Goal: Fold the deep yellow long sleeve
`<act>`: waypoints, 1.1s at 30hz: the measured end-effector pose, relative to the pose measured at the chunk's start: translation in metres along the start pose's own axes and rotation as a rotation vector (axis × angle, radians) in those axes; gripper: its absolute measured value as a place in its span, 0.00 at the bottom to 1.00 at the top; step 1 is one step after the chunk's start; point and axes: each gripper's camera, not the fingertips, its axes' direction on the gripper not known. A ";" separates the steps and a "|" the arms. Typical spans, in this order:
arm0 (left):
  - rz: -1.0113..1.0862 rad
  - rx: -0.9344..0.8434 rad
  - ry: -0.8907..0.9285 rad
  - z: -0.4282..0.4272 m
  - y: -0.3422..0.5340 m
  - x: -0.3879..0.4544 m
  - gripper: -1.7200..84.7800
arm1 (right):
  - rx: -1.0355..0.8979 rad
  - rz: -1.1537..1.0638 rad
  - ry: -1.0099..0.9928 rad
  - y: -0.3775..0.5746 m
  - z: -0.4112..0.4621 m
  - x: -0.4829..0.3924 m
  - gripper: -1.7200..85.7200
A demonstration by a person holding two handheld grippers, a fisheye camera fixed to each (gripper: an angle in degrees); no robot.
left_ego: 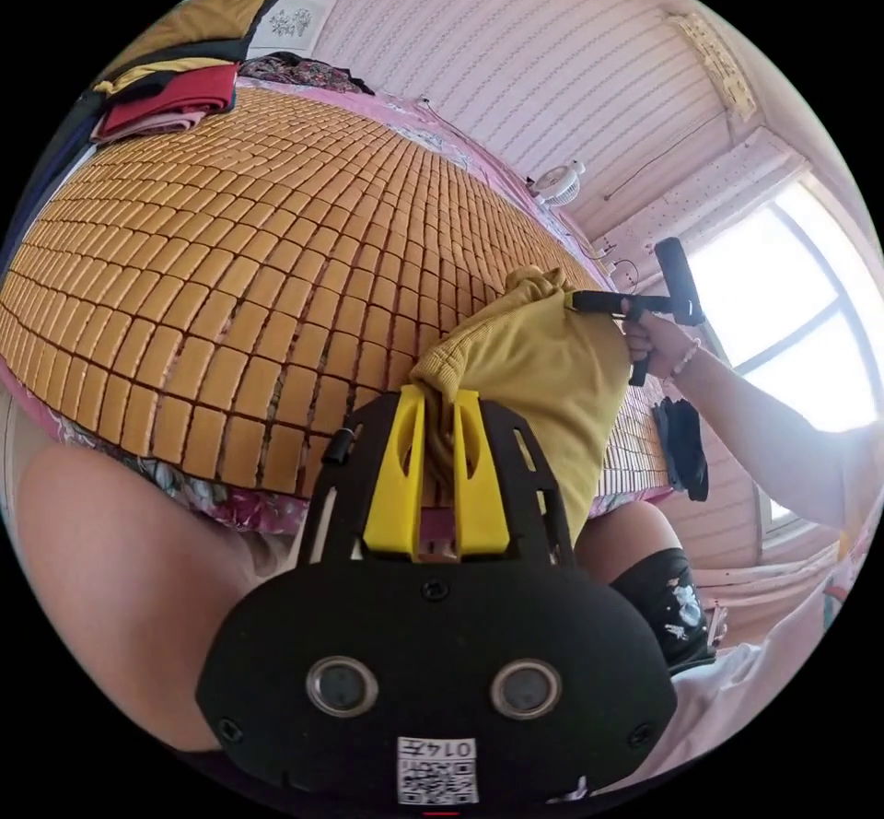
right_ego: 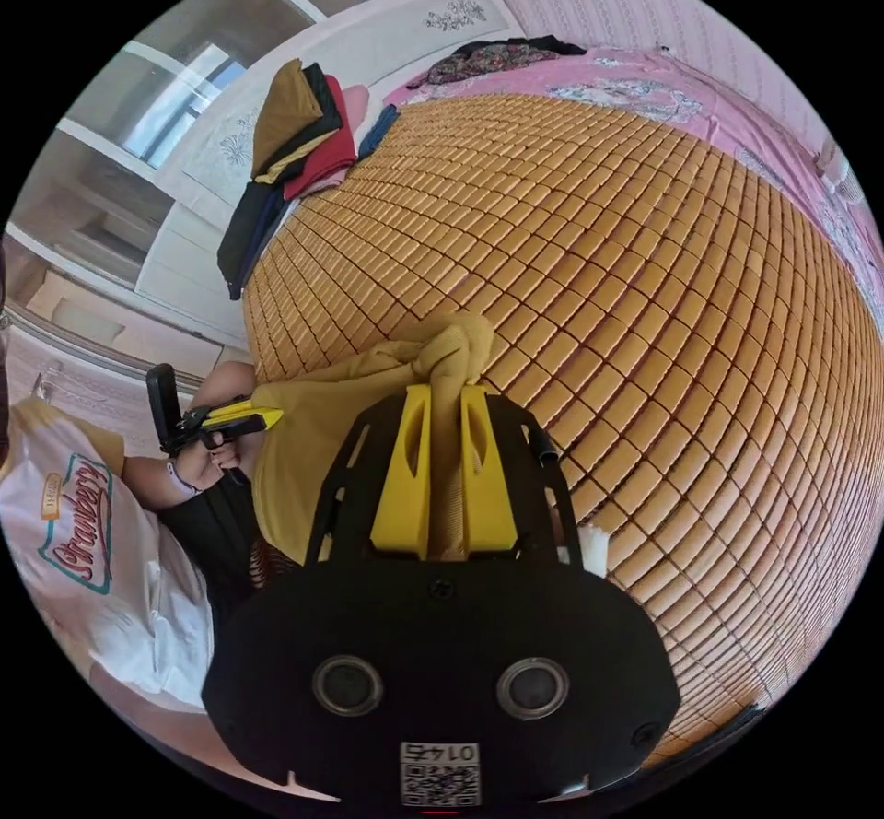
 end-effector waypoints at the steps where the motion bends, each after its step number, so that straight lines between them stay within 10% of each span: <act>1: 0.041 0.011 -0.015 -0.005 -0.003 0.009 0.07 | 0.081 0.000 -0.033 0.018 -0.019 -0.006 0.08; 19: 0.890 0.116 0.372 -0.095 -0.062 0.315 0.06 | 0.996 0.316 0.048 0.420 -0.244 -0.107 0.06; 33: 0.821 -0.284 0.777 0.184 -0.142 0.651 0.07 | 0.831 0.662 0.427 0.527 -0.463 0.071 0.11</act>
